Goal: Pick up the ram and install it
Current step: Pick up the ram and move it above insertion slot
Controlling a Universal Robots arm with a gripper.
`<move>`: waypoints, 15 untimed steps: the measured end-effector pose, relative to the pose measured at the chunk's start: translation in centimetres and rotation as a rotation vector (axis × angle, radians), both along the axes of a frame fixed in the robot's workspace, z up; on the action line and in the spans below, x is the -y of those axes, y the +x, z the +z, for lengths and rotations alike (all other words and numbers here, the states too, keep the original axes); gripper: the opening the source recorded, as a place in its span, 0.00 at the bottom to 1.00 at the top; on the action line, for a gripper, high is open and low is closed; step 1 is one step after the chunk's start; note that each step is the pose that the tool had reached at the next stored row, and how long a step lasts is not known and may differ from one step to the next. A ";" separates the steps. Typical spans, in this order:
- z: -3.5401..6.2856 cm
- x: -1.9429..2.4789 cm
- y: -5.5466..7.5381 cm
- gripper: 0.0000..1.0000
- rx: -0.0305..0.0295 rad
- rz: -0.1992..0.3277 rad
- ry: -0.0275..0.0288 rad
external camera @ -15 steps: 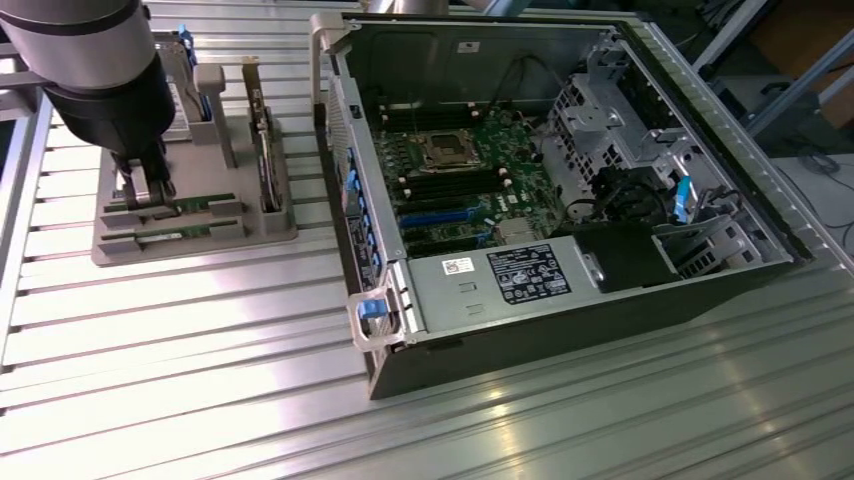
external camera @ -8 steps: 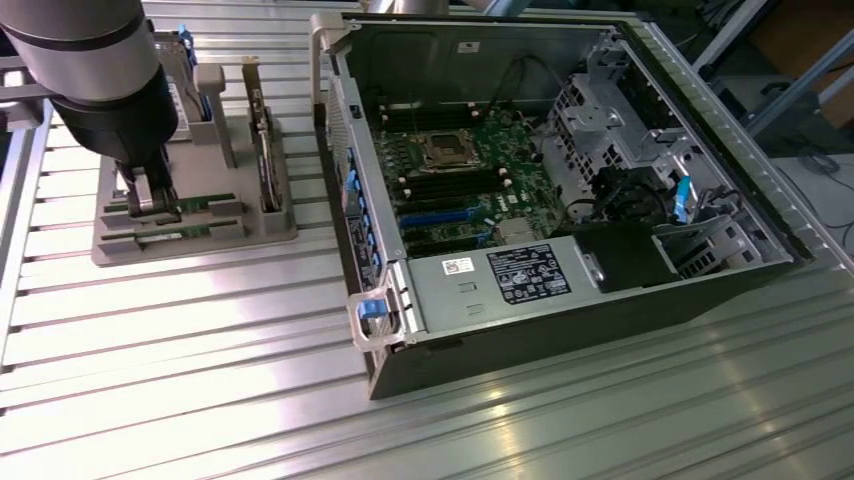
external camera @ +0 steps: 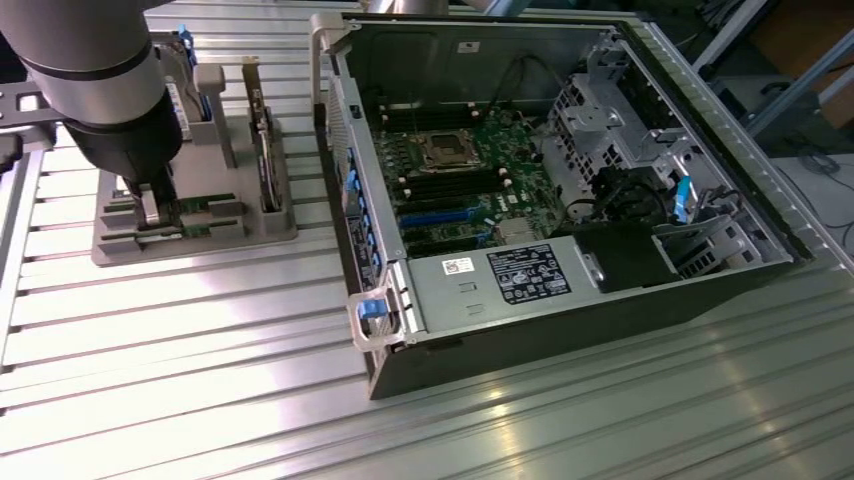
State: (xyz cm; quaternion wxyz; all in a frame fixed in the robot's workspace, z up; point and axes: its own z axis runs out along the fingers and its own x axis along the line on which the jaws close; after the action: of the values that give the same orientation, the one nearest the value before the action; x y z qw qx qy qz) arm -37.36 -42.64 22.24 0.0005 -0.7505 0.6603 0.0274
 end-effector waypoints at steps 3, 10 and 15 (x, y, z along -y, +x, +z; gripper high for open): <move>-0.47 0.00 0.0 0.32 -0.0001 0.000 -0.0001; -0.48 0.00 0.6 0.32 0.0000 0.000 0.0000; -0.48 0.00 1.5 0.32 -0.0001 0.000 0.0001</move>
State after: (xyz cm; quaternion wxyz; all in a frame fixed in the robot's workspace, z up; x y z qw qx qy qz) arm -35.85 -42.64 21.76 0.0005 -0.7505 0.6603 0.0274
